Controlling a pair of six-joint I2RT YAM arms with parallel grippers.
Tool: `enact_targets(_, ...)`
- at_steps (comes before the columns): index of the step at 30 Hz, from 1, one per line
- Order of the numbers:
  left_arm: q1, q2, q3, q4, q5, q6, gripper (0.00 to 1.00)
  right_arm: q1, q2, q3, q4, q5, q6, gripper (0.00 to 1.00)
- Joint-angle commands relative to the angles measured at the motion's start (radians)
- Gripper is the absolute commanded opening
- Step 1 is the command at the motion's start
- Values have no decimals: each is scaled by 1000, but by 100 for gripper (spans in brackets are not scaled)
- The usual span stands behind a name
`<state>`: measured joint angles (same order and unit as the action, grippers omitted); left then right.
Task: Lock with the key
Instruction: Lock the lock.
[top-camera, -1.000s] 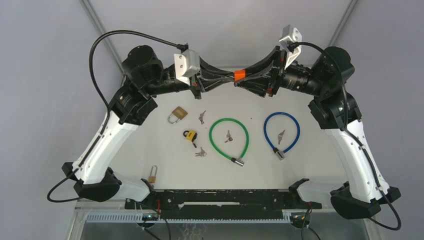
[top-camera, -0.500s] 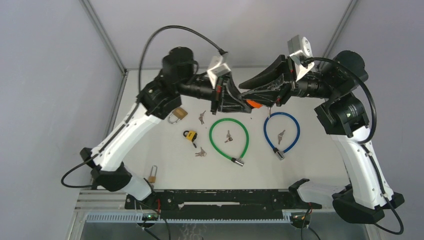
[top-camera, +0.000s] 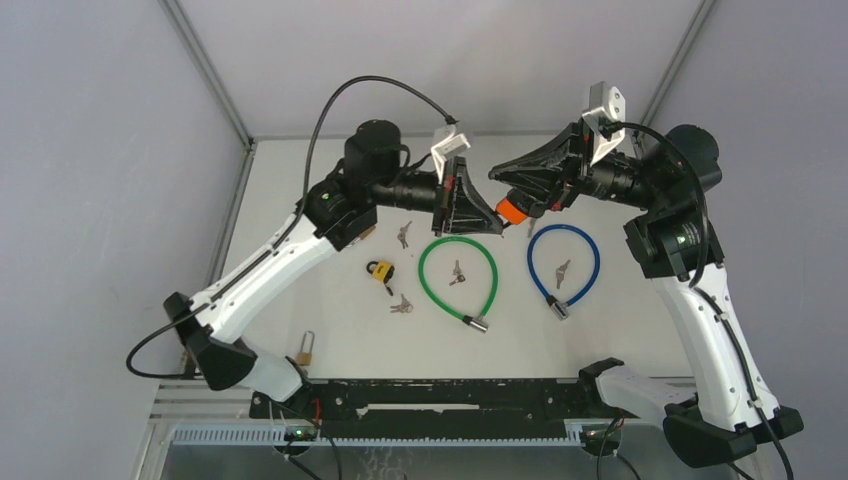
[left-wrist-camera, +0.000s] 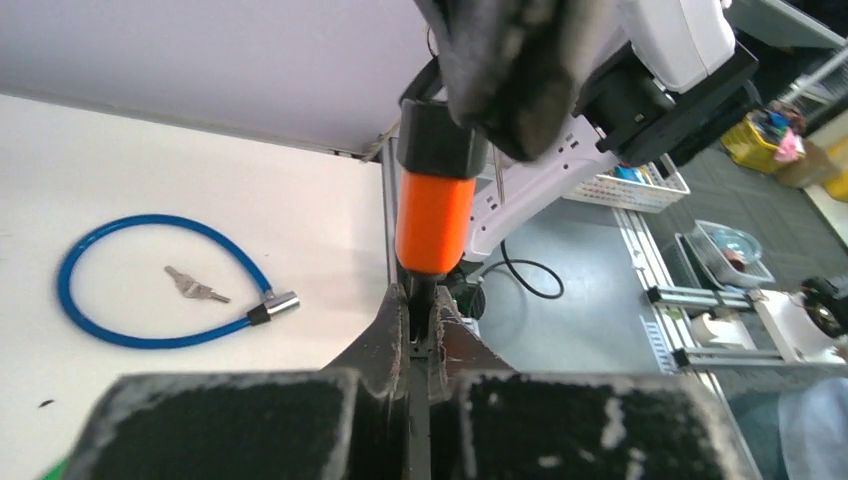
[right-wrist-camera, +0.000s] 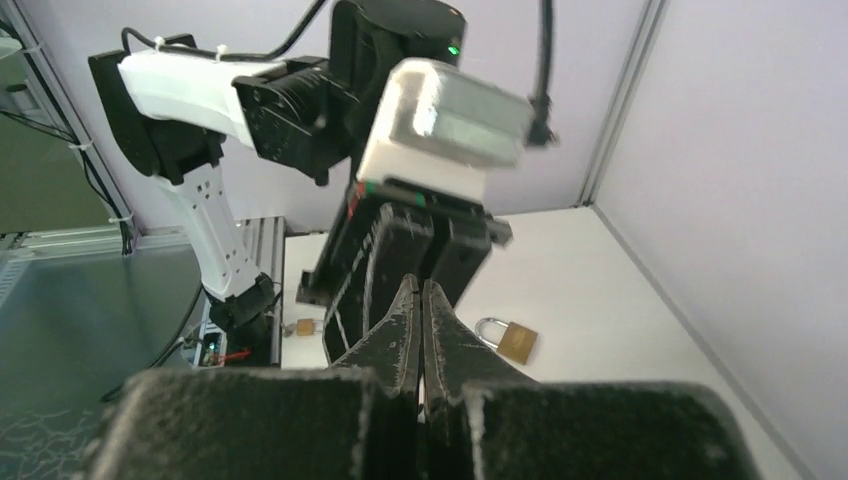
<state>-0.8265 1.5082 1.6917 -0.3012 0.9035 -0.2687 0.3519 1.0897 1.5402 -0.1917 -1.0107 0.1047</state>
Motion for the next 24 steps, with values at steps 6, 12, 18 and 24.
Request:
enact_targets(6,42,-200,-137,256,-193,-16,0,-18,-28,6,240,-20,203,0)
enact_targets(12,42,-218,-172,193,-192,61,0,-19,-4,72,237,-8,247,30)
enact_targets(18,41,-235,-165,86,-158,211,0,-59,38,299,-204,-82,57,99)
enact_targets(24,40,-252,-143,-70,-123,373,0,-73,142,485,-876,-79,-297,99)
